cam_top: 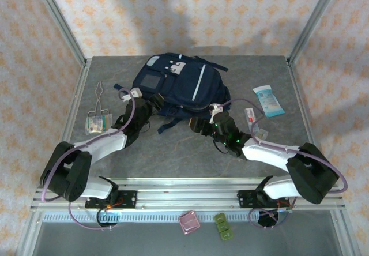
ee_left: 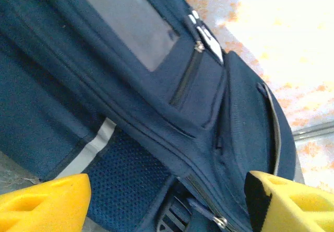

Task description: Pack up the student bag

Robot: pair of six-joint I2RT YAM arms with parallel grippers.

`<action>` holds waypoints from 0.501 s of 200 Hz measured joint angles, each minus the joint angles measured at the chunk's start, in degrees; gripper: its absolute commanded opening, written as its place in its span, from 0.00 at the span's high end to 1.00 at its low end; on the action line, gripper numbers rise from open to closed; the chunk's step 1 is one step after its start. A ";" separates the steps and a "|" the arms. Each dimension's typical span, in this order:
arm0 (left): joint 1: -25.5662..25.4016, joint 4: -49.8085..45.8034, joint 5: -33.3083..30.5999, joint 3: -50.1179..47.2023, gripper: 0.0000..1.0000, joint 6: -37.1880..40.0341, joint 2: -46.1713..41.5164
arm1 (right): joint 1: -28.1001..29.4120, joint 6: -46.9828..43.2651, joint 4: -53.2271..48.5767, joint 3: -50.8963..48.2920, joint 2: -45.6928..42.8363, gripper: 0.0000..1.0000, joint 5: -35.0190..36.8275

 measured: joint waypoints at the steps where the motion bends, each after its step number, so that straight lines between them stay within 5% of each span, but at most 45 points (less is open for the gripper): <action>1: 0.00 0.24 0.15 0.00 0.24 -0.07 0.24 | 0.00 0.00 0.02 0.00 0.00 0.33 0.00; 69: 1.22 8.24 6.25 5.31 0.33 -6.91 13.18 | 0.00 0.00 0.04 -0.11 -0.26 0.33 0.04; 84: 1.51 9.11 7.32 7.91 0.49 -7.82 16.20 | 0.00 0.00 0.07 -0.11 -0.39 0.33 0.04; 100: 2.01 9.27 8.52 10.56 0.77 -8.68 19.34 | 0.00 0.00 0.07 -0.15 -0.44 0.34 0.04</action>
